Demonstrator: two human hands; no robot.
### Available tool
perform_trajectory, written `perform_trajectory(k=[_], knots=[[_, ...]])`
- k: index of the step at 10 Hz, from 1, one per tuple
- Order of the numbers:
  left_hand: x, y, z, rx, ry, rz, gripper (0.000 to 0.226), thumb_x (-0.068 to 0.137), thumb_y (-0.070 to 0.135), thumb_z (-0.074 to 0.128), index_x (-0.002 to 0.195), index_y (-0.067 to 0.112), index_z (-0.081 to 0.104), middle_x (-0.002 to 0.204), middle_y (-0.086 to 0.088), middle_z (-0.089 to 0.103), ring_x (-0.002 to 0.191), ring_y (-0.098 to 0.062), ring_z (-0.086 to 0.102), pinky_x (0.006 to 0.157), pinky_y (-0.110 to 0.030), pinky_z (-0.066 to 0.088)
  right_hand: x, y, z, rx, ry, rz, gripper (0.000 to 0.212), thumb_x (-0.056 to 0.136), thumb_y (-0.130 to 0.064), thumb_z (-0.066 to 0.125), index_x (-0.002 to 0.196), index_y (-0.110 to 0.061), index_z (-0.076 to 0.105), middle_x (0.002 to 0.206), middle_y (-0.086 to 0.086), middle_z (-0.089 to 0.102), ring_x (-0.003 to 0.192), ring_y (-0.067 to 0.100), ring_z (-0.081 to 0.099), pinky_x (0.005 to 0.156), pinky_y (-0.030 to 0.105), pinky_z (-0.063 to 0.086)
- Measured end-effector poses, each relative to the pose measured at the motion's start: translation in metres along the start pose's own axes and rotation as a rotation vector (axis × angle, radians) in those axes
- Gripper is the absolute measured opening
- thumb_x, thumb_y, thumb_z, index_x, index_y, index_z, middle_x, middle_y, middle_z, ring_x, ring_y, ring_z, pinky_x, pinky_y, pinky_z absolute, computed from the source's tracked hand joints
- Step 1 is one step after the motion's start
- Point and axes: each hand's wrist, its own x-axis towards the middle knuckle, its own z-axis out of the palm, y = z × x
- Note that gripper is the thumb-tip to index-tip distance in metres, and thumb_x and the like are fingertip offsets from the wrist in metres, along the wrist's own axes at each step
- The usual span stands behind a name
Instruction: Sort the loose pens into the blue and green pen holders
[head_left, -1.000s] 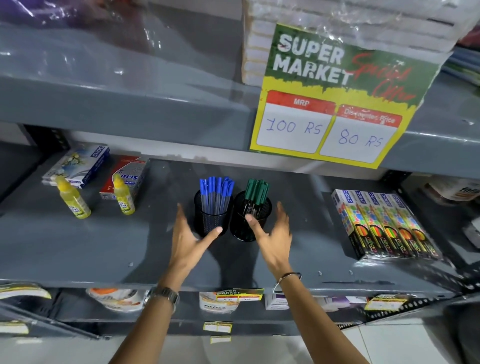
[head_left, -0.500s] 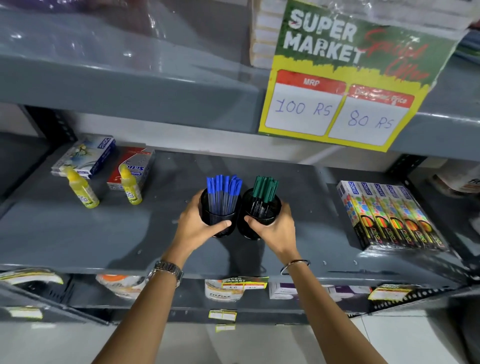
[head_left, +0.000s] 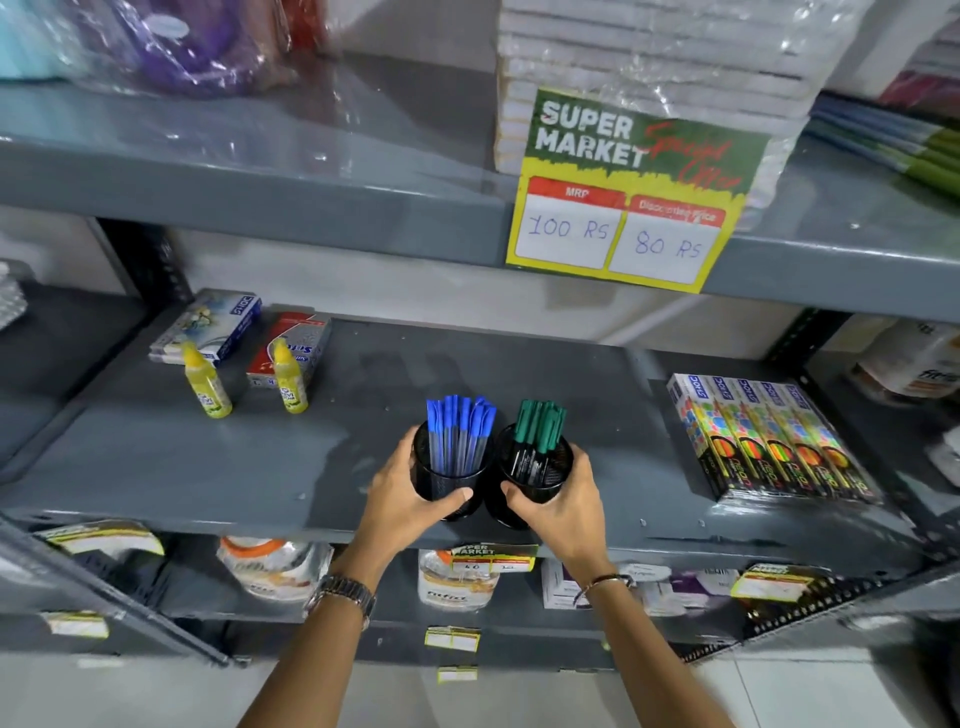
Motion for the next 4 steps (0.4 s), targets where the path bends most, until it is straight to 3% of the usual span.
perform_trajectory(k=[1, 2, 3, 4], knots=[[-0.001, 0.006, -0.001, 0.01, 0.011, 0.004, 0.084, 0.064, 0.028, 0.083, 0.134, 0.03, 0.037, 0.106, 0.034, 0.047, 0.092, 0.014, 0.046, 0.084, -0.003, 0.035, -0.001, -0.001, 0.001, 0.0, 0.023, 0.008, 0.08, 0.059, -0.045, 0.08, 0.123, -0.021, 0.037, 0.106, -0.009, 0.059, 0.098, 0.015, 0.061, 0.082, 0.038, 0.054], [-0.004, 0.007, 0.001, 0.008, 0.001, 0.006, 0.086, 0.066, 0.03, 0.081, 0.137, 0.029, 0.034, 0.118, 0.027, 0.049, 0.107, 0.004, 0.048, 0.1, -0.027, 0.038, -0.005, -0.004, 0.0, 0.031, 0.011, 0.024, 0.08, 0.06, -0.044, 0.081, 0.123, -0.023, 0.037, 0.106, -0.01, 0.059, 0.099, 0.014, 0.061, 0.084, 0.04, 0.054], [-0.007, 0.002, 0.002, -0.01, -0.036, -0.039, 0.108, 0.068, 0.038, 0.079, 0.147, 0.03, 0.006, 0.148, 0.006, 0.032, 0.135, -0.014, 0.03, 0.109, -0.04, 0.025, -0.01, -0.005, -0.004, 0.089, -0.018, 0.035, 0.091, 0.06, -0.047, 0.081, 0.132, -0.022, 0.031, 0.13, -0.002, 0.05, 0.112, 0.009, 0.05, 0.097, 0.039, 0.048], [-0.032, 0.004, 0.003, -0.098, 0.116, 0.012, 0.116, 0.063, 0.053, 0.072, 0.143, 0.039, -0.012, 0.157, 0.006, 0.006, 0.142, -0.012, 0.011, 0.113, -0.049, 0.021, -0.037, -0.013, -0.016, 0.164, 0.087, 0.012, 0.105, 0.058, -0.058, 0.076, 0.14, -0.023, 0.021, 0.146, -0.002, 0.034, 0.13, 0.01, 0.034, 0.104, 0.034, 0.035]])
